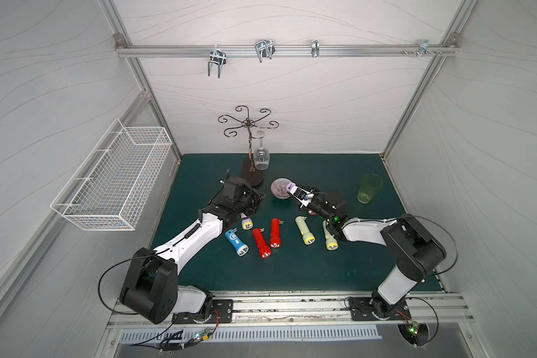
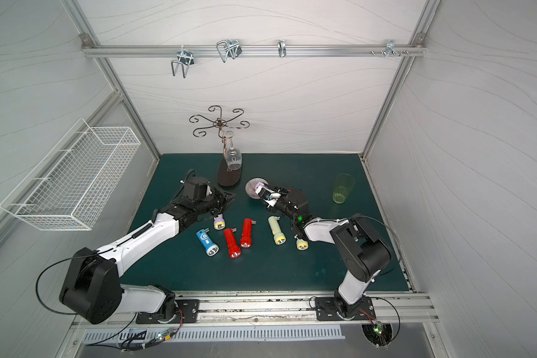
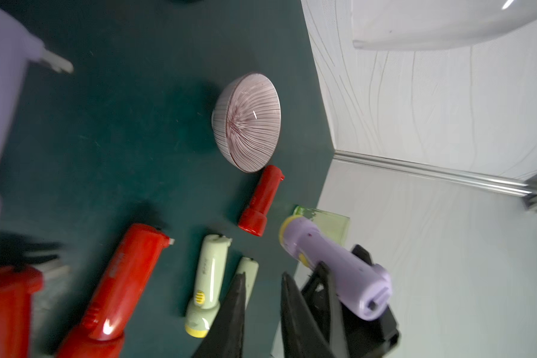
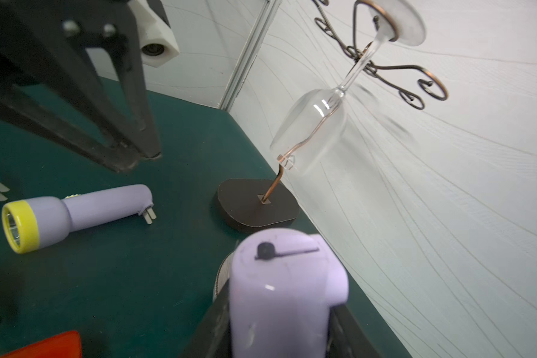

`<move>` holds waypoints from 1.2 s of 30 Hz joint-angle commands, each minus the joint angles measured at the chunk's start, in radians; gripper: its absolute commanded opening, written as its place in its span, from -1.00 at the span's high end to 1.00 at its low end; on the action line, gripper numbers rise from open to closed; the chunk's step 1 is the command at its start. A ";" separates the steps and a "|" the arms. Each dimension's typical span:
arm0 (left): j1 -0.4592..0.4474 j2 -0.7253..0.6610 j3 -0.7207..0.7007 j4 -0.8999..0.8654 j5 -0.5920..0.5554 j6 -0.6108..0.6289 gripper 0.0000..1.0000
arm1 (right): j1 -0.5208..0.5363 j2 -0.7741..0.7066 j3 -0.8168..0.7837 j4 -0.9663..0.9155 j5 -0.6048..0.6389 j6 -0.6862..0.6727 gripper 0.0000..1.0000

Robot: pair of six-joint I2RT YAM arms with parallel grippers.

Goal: Close the plug at the bottom of the flashlight
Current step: Close the plug of the flashlight, then place the flashlight at the center of the board.

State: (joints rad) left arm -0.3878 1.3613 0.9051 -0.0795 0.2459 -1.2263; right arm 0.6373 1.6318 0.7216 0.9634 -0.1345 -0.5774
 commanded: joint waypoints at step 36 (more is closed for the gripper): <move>0.033 0.009 0.124 -0.162 -0.331 0.727 -0.99 | -0.254 0.159 0.779 -1.667 0.218 0.833 1.00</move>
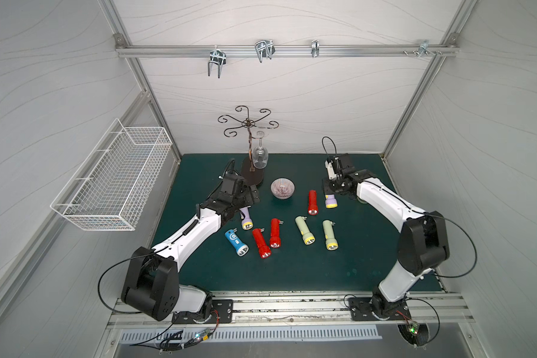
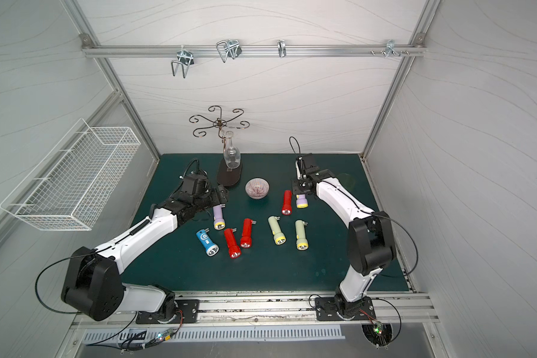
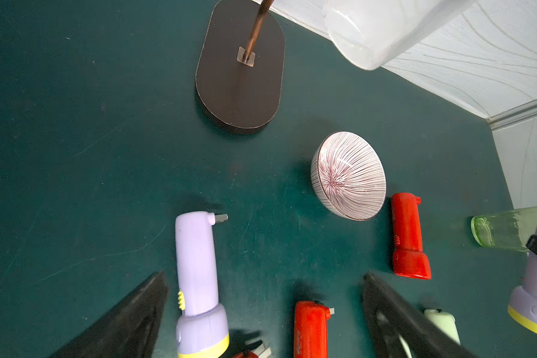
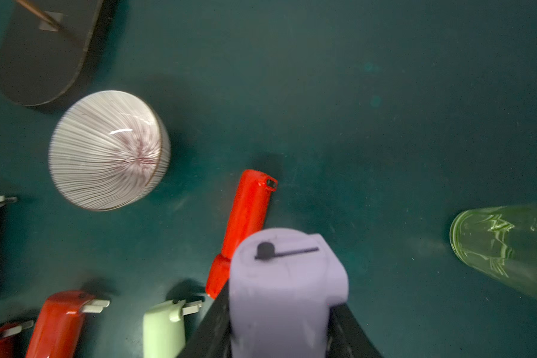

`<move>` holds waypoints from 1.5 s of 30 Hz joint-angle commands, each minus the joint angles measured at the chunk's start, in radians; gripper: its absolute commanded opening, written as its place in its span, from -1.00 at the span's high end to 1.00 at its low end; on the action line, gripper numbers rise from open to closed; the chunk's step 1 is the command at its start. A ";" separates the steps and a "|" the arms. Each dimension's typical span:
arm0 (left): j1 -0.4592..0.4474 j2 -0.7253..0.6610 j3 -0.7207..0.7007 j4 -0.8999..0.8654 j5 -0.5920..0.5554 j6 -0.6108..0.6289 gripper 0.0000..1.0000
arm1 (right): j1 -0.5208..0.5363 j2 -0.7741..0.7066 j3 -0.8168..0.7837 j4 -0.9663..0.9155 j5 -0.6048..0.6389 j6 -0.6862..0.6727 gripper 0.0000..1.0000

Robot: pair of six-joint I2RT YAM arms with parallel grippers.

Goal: Close the plug at the bottom of the flashlight
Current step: Place the flashlight at the center of the board.

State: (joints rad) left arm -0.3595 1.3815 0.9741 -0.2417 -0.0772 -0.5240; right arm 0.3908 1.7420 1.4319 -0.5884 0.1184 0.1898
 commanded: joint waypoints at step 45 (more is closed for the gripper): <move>0.033 -0.073 0.055 0.008 0.022 -0.001 -0.99 | -0.077 0.543 0.477 -0.312 0.023 0.103 -0.15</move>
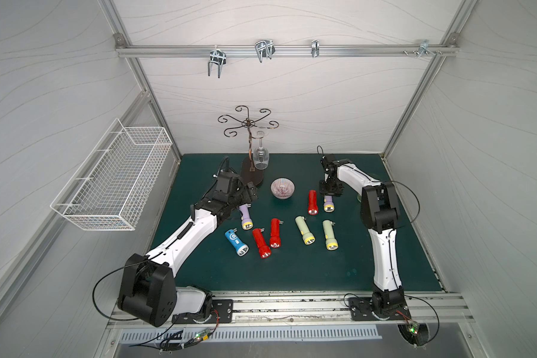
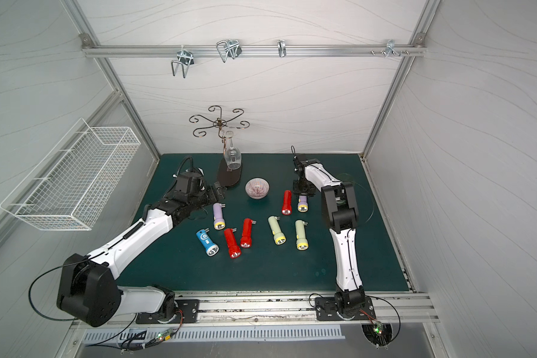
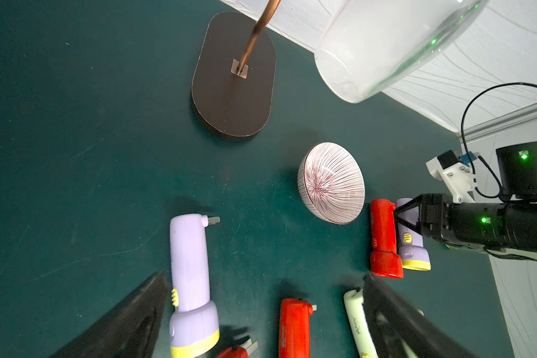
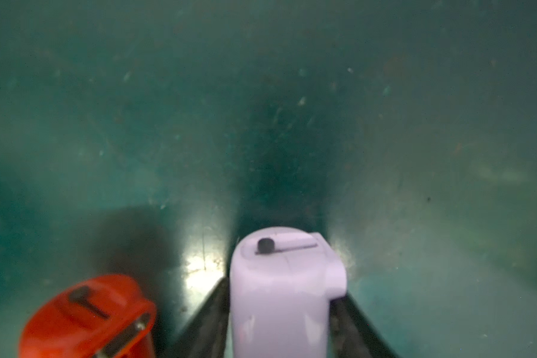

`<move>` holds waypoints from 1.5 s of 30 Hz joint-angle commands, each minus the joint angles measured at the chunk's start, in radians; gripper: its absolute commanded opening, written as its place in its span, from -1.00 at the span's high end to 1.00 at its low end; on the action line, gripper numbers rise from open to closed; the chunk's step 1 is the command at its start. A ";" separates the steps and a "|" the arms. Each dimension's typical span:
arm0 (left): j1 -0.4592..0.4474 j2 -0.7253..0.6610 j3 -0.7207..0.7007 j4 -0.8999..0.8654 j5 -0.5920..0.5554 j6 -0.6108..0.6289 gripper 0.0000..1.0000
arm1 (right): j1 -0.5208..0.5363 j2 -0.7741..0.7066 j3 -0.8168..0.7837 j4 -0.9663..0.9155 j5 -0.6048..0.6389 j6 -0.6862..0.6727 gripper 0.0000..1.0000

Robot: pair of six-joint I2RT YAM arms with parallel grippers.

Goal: Close the plug at the bottom of the flashlight
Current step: Place the flashlight at the center of the board, then pick up the flashlight from the center of the board.

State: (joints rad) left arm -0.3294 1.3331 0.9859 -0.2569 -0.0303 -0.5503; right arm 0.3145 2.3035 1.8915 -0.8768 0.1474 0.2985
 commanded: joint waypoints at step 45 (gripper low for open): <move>-0.200 0.067 0.000 0.079 0.107 -0.014 -0.99 | 0.232 -0.610 -0.795 0.185 0.033 0.148 -0.06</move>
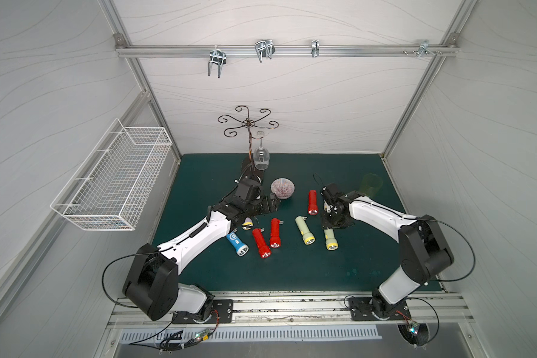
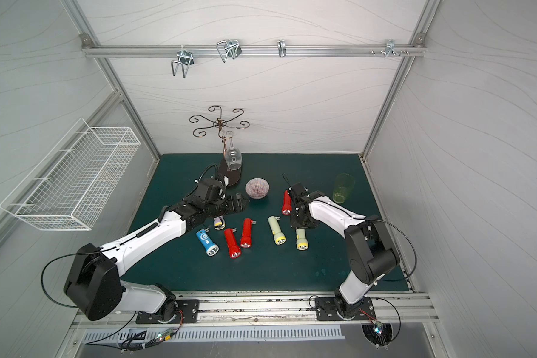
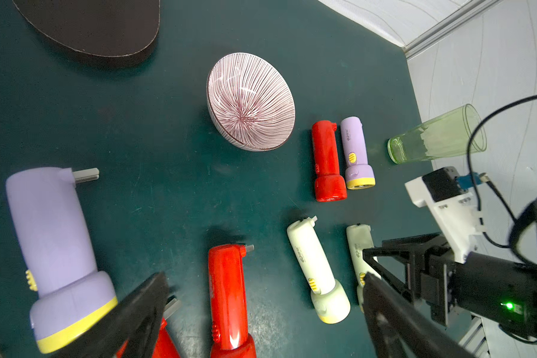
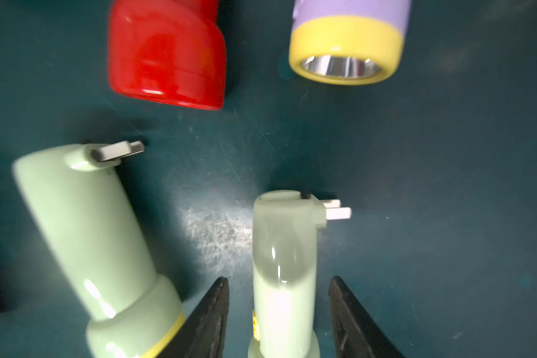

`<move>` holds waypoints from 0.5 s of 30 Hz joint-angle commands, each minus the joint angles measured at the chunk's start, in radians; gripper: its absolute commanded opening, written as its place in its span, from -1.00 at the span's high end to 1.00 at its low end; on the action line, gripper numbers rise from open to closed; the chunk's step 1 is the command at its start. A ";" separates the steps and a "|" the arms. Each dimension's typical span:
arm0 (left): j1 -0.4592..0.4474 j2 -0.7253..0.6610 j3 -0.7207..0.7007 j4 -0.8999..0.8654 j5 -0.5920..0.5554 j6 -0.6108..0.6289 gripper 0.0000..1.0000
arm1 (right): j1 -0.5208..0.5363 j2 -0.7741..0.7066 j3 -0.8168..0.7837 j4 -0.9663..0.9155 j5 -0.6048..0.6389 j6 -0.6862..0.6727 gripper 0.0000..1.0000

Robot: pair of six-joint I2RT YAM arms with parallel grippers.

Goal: Close the plug at the bottom of the flashlight
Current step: Pick up the flashlight from the center of the board.

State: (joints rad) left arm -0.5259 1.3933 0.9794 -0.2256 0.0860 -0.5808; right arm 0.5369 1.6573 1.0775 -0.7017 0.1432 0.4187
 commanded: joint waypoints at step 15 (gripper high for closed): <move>-0.003 0.018 0.010 0.045 -0.007 0.013 -0.99 | 0.012 0.143 -0.017 0.061 0.061 0.038 0.17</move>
State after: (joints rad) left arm -0.5259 1.3991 0.9794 -0.2256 0.0864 -0.5800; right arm 0.5438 1.7710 1.0794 -0.6559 0.1970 0.4431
